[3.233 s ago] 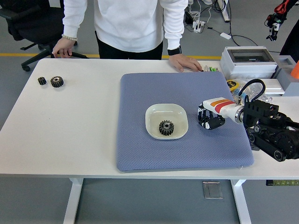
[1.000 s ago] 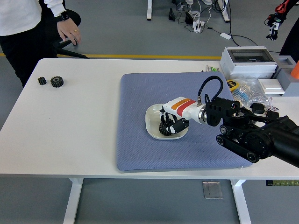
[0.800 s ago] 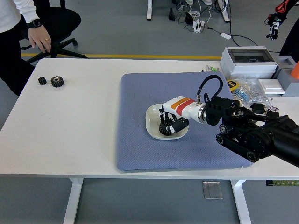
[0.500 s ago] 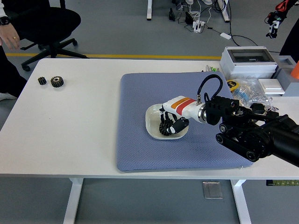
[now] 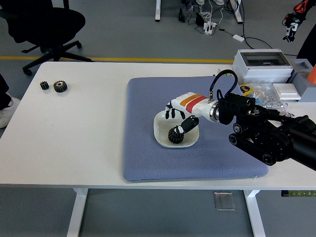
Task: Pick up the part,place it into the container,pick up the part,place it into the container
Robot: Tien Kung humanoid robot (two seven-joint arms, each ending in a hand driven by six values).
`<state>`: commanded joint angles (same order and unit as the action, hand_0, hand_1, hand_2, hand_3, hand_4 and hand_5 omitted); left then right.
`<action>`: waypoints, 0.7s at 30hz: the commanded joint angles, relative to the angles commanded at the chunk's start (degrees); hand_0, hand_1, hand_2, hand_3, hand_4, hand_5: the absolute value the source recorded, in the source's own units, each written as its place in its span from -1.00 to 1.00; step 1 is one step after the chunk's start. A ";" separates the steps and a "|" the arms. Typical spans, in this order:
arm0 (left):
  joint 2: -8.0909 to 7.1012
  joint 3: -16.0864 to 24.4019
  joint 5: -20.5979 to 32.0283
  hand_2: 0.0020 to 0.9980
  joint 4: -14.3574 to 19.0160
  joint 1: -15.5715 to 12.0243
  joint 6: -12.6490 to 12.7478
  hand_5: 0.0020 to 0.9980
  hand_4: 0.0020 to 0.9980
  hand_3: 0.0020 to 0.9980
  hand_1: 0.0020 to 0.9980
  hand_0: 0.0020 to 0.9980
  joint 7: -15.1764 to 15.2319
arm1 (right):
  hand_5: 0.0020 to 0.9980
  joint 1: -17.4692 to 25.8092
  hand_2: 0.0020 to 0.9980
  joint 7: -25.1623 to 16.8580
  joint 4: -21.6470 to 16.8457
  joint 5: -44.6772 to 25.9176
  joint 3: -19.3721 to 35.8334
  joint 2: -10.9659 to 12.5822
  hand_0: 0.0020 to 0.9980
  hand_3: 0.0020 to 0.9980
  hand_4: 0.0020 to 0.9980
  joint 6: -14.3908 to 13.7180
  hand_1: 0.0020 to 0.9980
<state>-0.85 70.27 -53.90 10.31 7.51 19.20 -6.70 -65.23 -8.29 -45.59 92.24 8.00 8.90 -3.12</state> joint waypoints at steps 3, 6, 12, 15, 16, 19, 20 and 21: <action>-0.02 0.15 -0.10 0.32 0.00 -0.08 0.03 0.15 0.31 0.12 0.13 0.20 0.02 | -0.09 0.47 0.35 -0.04 -2.49 -1.71 2.82 1.63 -0.61 0.74 1.00 -0.09 -0.15; -0.06 0.28 -0.24 0.32 0.00 -0.20 0.03 0.15 0.31 0.12 0.13 0.20 0.02 | -0.09 1.11 0.35 0.63 -5.47 -2.90 6.95 3.15 -0.61 0.74 1.00 -0.03 -0.15; 0.04 0.90 -1.00 0.32 0.00 -0.59 0.05 0.14 0.31 0.12 0.13 0.20 -0.12 | 0.14 3.65 0.41 1.96 -9.33 -6.75 14.87 4.09 -0.56 0.77 1.00 -0.57 -0.10; 0.18 1.18 -1.29 0.32 0.00 -0.76 0.09 0.14 0.31 0.12 0.13 0.20 -0.22 | 0.26 6.39 0.57 1.43 -10.80 -13.45 19.17 4.06 -0.14 0.78 1.00 -2.28 0.15; 0.24 1.16 -1.30 0.32 0.00 -0.82 0.09 0.14 0.31 0.12 0.13 0.20 -0.24 | 0.26 7.96 0.57 0.77 -11.70 -16.06 21.09 3.95 -0.14 0.78 1.00 -3.33 0.15; 0.37 1.22 -1.33 0.32 0.00 -0.99 0.09 0.14 0.31 0.12 0.13 0.20 -0.27 | 0.26 11.32 0.57 -0.43 -13.17 -22.80 25.68 3.35 -0.14 0.78 1.00 -5.19 0.15; 0.42 1.26 -1.44 0.32 0.00 -1.06 0.08 0.14 0.31 0.12 0.13 0.20 -0.32 | 0.26 12.59 0.57 -1.16 -13.78 -24.48 27.23 2.85 -0.14 0.78 1.00 -6.10 0.15; 0.48 1.24 -1.46 0.32 0.00 -1.13 0.06 0.15 0.31 0.12 0.15 0.21 -0.34 | 0.35 14.13 0.71 -2.09 -14.43 -26.69 29.06 2.36 0.35 0.78 1.00 -7.06 0.42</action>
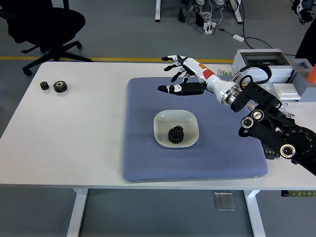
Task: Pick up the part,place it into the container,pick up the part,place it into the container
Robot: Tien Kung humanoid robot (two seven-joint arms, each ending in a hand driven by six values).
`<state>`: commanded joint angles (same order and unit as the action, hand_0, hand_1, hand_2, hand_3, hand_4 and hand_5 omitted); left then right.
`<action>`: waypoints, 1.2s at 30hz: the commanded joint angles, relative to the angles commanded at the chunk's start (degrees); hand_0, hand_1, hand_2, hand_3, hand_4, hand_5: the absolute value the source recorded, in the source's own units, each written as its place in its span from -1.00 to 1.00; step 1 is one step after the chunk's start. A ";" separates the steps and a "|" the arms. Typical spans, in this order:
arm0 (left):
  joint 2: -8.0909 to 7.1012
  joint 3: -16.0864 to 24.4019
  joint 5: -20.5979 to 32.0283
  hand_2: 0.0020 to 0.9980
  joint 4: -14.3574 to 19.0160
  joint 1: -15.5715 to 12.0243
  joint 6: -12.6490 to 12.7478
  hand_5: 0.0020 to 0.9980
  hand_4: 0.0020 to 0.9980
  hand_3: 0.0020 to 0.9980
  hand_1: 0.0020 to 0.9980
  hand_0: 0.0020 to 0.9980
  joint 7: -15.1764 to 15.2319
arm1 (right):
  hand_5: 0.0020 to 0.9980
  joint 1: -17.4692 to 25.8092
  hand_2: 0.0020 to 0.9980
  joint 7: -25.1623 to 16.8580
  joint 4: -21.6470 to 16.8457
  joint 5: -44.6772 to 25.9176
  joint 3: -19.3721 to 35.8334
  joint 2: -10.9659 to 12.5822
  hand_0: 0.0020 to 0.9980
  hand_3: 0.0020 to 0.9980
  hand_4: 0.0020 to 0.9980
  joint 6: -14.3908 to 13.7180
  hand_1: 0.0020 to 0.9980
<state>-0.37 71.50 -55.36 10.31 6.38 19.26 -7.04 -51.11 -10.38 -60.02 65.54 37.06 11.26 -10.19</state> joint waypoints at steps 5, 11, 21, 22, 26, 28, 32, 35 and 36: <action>0.24 -0.43 0.22 0.32 0.00 -0.16 -0.18 0.15 0.31 0.12 0.15 0.21 -0.08 | 0.35 6.48 0.71 -4.78 -2.63 -10.08 6.03 -2.89 0.35 0.78 1.00 -2.93 0.42; 0.36 -0.61 0.46 0.32 0.00 -0.39 -0.29 0.15 0.31 0.12 0.17 0.21 -0.06 | 0.39 11.37 0.76 -6.28 -5.09 -15.16 9.06 -3.89 0.56 0.78 1.00 -2.06 0.55; 0.30 -0.02 -0.29 0.32 0.00 -0.69 -0.38 0.15 0.31 0.12 0.18 0.23 -0.04 | 0.42 20.11 0.81 -6.72 -7.84 -20.75 13.04 -0.95 0.64 0.78 1.00 1.15 0.61; 0.28 -0.07 -0.27 0.32 0.00 -0.74 -0.41 0.15 0.31 0.12 0.18 0.23 -0.05 | 0.42 21.07 0.81 -6.70 -7.80 -21.16 13.60 -0.57 0.64 0.78 1.00 1.41 0.61; 0.34 -0.06 -0.09 0.33 0.00 -0.88 -0.43 0.15 0.31 0.12 0.18 0.24 -0.05 | 0.44 23.75 0.80 -6.26 -7.35 -20.66 16.48 0.13 0.64 0.78 1.00 1.57 0.62; 0.37 -0.06 -0.03 0.33 0.00 -0.89 -0.43 0.15 0.31 0.12 0.18 0.24 -0.02 | 0.44 24.53 0.80 -5.95 -7.15 -20.48 17.89 0.48 0.64 0.78 1.00 1.71 0.62; 0.37 -0.09 0.07 0.32 0.00 -0.69 -0.44 0.15 0.30 0.12 0.19 0.24 0.17 | 0.47 24.98 0.80 -5.08 -7.11 -20.28 20.00 1.42 0.64 0.78 1.00 2.40 0.62; 0.37 -0.80 1.57 0.32 0.00 -0.42 -0.38 0.15 0.30 0.12 0.19 0.24 0.65 | 0.47 24.72 0.80 -4.26 -7.86 -19.63 21.20 2.21 0.64 0.78 1.00 3.23 0.62; 0.37 -0.48 1.16 0.31 0.00 -0.55 -0.35 0.15 0.30 0.12 0.20 0.25 0.54 | 0.49 24.65 0.74 -3.70 -7.95 -19.44 21.23 2.33 0.62 0.75 1.00 3.37 0.59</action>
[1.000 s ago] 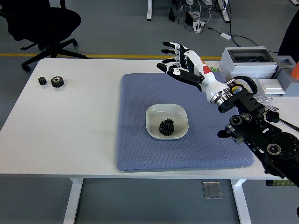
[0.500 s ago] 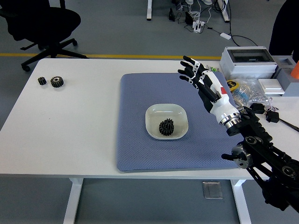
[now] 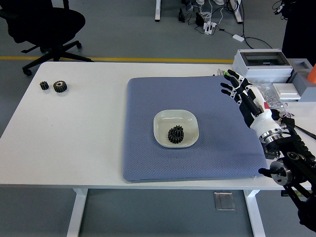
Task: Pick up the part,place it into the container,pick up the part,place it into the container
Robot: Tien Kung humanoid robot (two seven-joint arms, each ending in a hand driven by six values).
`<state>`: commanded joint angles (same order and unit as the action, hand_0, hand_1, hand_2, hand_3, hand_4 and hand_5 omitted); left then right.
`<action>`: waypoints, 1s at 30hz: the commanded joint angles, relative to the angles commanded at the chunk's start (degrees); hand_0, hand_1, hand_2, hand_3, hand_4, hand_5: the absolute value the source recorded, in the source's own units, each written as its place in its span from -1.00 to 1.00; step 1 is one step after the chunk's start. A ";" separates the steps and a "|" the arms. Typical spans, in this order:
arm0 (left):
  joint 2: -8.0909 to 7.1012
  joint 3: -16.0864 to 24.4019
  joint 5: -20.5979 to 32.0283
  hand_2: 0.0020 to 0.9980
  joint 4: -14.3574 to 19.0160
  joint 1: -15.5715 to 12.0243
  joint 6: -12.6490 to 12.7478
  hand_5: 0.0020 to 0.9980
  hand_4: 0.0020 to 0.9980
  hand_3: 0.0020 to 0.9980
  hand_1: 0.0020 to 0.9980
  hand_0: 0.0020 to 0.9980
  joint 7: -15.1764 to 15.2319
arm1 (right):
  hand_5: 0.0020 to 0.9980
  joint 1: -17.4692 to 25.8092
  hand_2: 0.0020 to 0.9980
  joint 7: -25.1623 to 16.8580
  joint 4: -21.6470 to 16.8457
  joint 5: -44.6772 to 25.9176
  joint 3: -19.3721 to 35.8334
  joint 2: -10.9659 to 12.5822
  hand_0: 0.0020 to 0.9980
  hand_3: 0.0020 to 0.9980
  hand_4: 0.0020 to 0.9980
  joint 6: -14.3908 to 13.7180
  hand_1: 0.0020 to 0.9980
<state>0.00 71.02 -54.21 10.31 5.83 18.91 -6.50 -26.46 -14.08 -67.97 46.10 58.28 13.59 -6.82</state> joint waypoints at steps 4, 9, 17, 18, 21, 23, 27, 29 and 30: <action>0.00 3.93 -4.20 0.31 0.00 -0.51 0.20 0.15 0.30 0.12 0.20 0.25 -0.60 | 0.49 -0.28 0.74 1.24 0.74 -0.39 -0.20 0.38 0.62 0.75 1.00 -0.36 0.59; 0.00 2.41 -2.43 0.32 0.00 -0.79 -0.09 0.15 0.30 0.12 0.19 0.24 -0.50 | 0.54 -1.43 0.69 2.03 0.68 -1.69 0.01 1.16 0.59 0.70 1.00 -0.44 0.54; 0.00 3.06 -3.17 0.32 0.00 -0.44 -0.03 0.15 0.30 0.12 0.19 0.25 -0.61 | 0.57 -3.14 0.67 2.93 0.13 -2.67 -0.32 2.93 0.56 0.69 1.00 -0.76 0.52; 0.00 3.16 -3.21 0.32 0.00 -0.35 -0.04 0.15 0.30 0.12 0.20 0.25 -0.59 | 0.58 -3.30 0.66 2.98 0.07 -2.78 -0.31 3.10 0.55 0.68 1.00 -0.85 0.52; 0.00 2.84 -2.61 0.32 0.00 -0.05 0.00 0.15 0.30 0.12 0.20 0.25 -0.47 | 0.58 -3.98 0.66 3.60 -0.42 -4.66 -0.54 4.20 0.55 0.68 1.00 -1.19 0.52; 0.00 2.84 -2.52 0.32 0.00 0.04 0.04 0.15 0.30 0.12 0.20 0.25 -0.44 | 0.58 -4.22 0.66 4.60 -0.74 -6.29 -0.51 4.68 0.55 0.68 1.00 -1.59 0.52; 0.00 2.86 -2.58 0.32 0.00 0.19 0.09 0.15 0.30 0.12 0.20 0.25 -0.48 | 0.62 -4.77 0.65 6.08 -1.02 -10.16 -0.39 5.53 0.53 0.66 1.00 -0.88 0.52; 0.00 2.86 -2.55 0.32 0.00 0.19 0.12 0.15 0.30 0.12 0.20 0.25 -0.50 | 0.62 -5.00 0.65 6.40 -1.26 -12.16 -0.45 6.01 0.53 0.66 1.00 -0.13 0.52; 0.00 2.78 -2.47 0.32 0.00 0.18 0.12 0.15 0.29 0.12 0.20 0.25 -0.50 | 0.65 -5.06 0.66 6.52 -1.37 -13.32 -0.40 6.20 0.56 0.67 1.00 0.37 0.53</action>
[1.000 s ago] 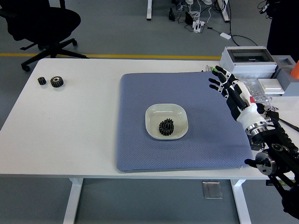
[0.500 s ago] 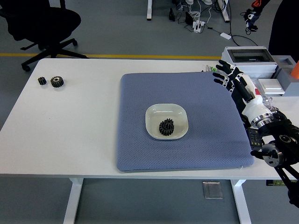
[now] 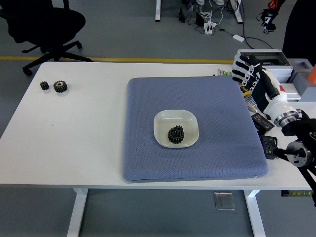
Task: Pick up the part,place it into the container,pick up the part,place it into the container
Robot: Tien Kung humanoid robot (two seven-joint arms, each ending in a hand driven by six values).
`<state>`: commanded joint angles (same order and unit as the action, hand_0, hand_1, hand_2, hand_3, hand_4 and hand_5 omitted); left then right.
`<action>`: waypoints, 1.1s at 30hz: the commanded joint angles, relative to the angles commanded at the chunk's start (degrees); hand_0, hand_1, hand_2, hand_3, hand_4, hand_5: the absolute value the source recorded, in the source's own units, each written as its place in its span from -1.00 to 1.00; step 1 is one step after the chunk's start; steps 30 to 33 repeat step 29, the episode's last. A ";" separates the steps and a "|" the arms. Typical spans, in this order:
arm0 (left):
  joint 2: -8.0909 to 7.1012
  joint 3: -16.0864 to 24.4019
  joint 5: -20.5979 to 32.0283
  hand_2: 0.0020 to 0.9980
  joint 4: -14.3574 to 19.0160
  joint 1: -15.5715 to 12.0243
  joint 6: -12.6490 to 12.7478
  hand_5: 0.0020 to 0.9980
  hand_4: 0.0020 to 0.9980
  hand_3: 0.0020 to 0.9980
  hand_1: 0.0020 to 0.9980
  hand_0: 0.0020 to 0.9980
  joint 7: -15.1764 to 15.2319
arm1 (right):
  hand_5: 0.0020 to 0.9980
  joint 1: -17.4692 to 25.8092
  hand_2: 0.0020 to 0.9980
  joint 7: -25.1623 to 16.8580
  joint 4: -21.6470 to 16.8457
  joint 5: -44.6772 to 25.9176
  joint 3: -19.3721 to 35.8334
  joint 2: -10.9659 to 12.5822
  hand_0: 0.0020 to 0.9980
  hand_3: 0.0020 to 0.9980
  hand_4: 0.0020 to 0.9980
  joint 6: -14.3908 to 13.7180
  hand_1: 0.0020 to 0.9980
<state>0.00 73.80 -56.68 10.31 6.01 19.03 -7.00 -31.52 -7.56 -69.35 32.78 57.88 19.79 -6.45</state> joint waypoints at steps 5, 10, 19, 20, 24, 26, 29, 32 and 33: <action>0.00 1.42 -1.61 0.32 0.00 -0.07 0.07 0.15 0.29 0.12 0.20 0.25 -0.27 | 0.65 -0.70 0.66 1.52 0.50 -10.67 0.21 1.48 0.56 0.67 1.00 7.71 0.53; 0.00 2.03 -2.38 0.31 0.00 -0.33 0.04 0.15 0.29 0.12 0.20 0.25 -0.47 | 0.65 -1.62 0.67 2.38 2.63 -21.47 1.06 3.46 0.60 0.67 1.00 12.17 0.58; 0.00 2.28 -2.96 0.31 0.00 -0.33 -0.07 0.14 0.29 0.12 0.20 0.25 -0.69 | 0.67 -1.96 0.65 -0.94 4.77 -9.69 4.33 5.55 0.68 0.61 1.00 6.01 0.59; 0.00 2.71 -3.31 0.31 0.00 -0.38 -0.04 0.14 0.29 0.12 0.20 0.25 -0.72 | 0.67 -1.90 0.65 -2.14 4.89 -7.09 4.63 5.68 0.68 0.61 1.00 4.34 0.59; 0.00 3.23 -3.61 0.31 0.00 -0.65 0.02 0.15 0.29 0.12 0.20 0.25 -0.70 | 0.66 -1.02 0.66 -4.13 5.41 1.82 4.50 6.32 0.75 0.60 1.00 2.34 0.62; 0.00 3.23 -3.60 0.31 0.00 -0.71 0.03 0.15 0.29 0.12 0.20 0.25 -0.67 | 0.66 -0.41 0.66 -4.05 5.89 6.16 4.73 6.66 0.75 0.60 1.00 2.78 0.62; 0.00 2.61 -3.18 0.31 0.00 -0.87 -0.09 0.15 0.29 0.12 0.20 0.25 -0.59 | 0.66 0.79 0.66 -3.01 6.61 6.08 5.24 7.23 0.75 0.60 1.00 3.56 0.62; 0.00 2.61 -3.18 0.31 0.00 -0.87 -0.09 0.15 0.29 0.12 0.20 0.25 -0.59 | 0.66 0.79 0.66 -3.01 6.61 6.08 5.24 7.23 0.75 0.60 1.00 3.56 0.62; 0.00 2.61 -3.18 0.31 0.00 -0.87 -0.09 0.15 0.29 0.12 0.20 0.25 -0.59 | 0.66 0.79 0.66 -3.01 6.61 6.08 5.24 7.23 0.75 0.60 1.00 3.56 0.62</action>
